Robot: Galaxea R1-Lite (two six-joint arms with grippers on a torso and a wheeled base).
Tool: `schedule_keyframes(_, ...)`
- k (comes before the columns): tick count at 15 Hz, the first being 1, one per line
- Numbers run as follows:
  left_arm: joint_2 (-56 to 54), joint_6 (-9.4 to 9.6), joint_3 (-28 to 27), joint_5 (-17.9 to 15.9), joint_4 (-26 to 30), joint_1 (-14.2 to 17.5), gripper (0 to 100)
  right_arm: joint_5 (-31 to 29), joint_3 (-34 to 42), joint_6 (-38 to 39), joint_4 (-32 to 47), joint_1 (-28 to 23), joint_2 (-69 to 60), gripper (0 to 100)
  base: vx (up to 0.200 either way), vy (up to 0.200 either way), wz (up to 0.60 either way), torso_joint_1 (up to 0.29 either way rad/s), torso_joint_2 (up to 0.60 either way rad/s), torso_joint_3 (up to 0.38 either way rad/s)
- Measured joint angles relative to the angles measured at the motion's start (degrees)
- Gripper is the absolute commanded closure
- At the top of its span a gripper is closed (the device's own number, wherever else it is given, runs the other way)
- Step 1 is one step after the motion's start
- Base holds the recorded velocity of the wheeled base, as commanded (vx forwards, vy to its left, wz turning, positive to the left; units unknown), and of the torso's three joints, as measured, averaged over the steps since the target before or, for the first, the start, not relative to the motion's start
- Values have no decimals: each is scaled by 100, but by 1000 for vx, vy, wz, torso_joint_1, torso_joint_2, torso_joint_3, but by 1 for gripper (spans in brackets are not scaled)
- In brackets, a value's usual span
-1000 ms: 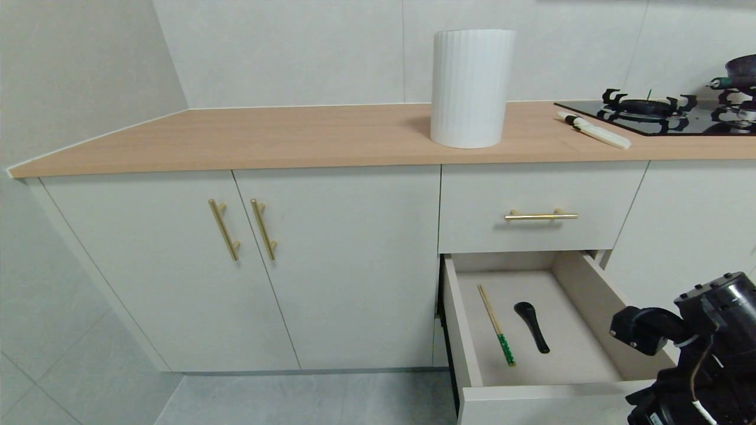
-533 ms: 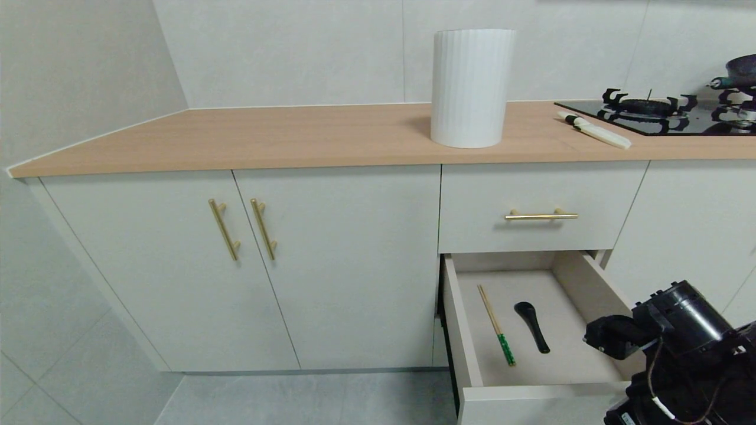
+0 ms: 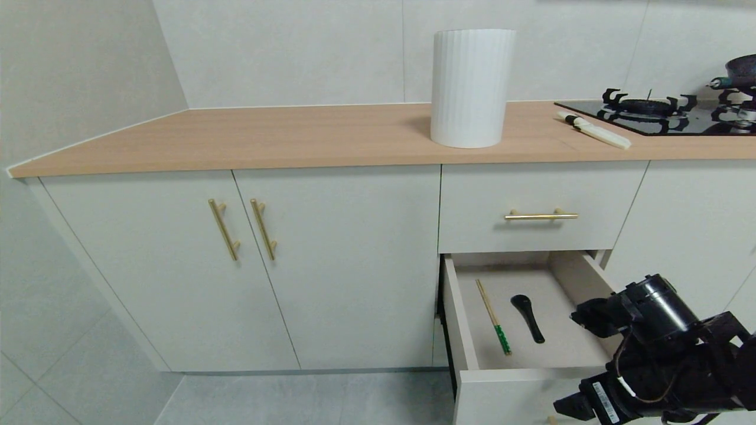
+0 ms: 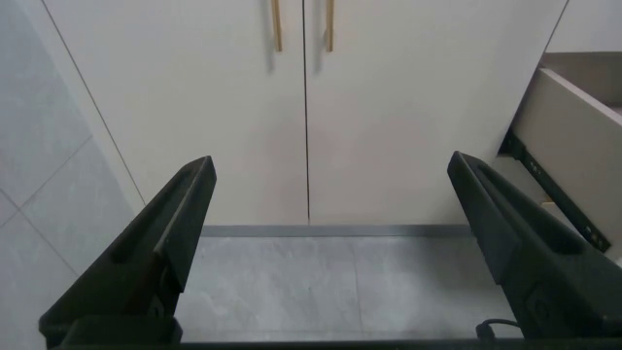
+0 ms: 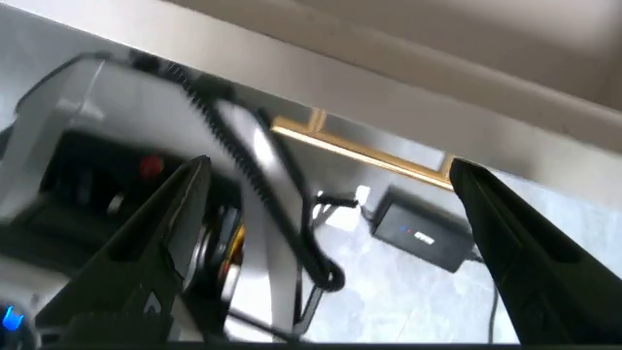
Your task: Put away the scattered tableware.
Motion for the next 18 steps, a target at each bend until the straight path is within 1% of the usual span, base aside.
schedule_keyframes(1,0,-1,0,0,0,0,0,-123,9,93,-217,-12,83,0,0,0,0,0,0,0)
schedule_keyframes(3,0,-1,0,0,0,0,0,-184,26,296,-518,-22,216,0,0,0,0,0,0,0)
schedule_keyframes(6,0,0,0,-2,0,0,0,-301,94,345,-1109,-139,428,0,0,0,0,0,0,0)
schedule_keyframes(10,0,-1,0,0,0,0,0,-451,290,352,-2567,-360,909,0,0,0,0,0,0,0)
schedule_keyframes(12,0,0,0,0,0,0,0,-551,356,361,-3104,-456,1207,0,0,0,0,0,0,0)
schedule_keyframes(18,0,-1,0,0,0,0,0,-630,297,296,-5396,-806,2269,0,0,0,0,0,0,0)
